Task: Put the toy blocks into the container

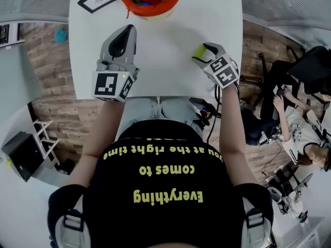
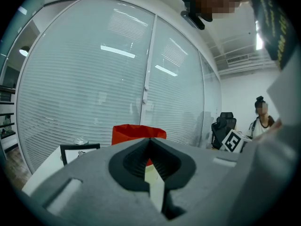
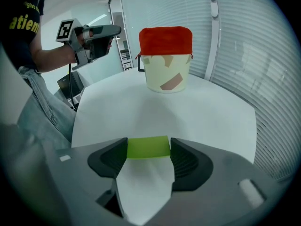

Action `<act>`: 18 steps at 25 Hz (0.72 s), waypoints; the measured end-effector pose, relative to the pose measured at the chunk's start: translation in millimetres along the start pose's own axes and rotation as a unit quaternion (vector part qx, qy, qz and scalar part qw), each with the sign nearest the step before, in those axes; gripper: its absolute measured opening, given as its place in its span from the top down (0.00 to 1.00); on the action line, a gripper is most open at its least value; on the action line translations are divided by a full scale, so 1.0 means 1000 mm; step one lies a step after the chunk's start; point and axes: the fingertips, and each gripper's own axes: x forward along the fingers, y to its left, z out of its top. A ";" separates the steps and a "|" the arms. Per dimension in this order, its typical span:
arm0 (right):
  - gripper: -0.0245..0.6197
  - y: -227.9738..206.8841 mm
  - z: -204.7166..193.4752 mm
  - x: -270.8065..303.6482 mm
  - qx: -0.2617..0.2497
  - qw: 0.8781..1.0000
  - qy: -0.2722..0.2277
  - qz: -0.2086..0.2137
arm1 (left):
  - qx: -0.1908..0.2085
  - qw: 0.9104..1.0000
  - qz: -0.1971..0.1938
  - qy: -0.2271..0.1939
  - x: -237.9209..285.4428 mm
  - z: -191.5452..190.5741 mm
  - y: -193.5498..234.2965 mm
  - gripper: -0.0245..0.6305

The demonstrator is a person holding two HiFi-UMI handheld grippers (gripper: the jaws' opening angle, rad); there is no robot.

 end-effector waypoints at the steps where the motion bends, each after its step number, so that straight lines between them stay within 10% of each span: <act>1: 0.50 -0.001 0.004 -0.002 0.000 1.000 -0.005 -0.002 | 0.001 1.000 0.002 -0.001 0.000 0.000 0.001 0.96; 18: 0.50 -0.039 0.071 -0.050 0.008 0.992 -0.124 -0.021 | 0.006 0.999 0.042 -0.024 -0.004 0.013 0.013 0.96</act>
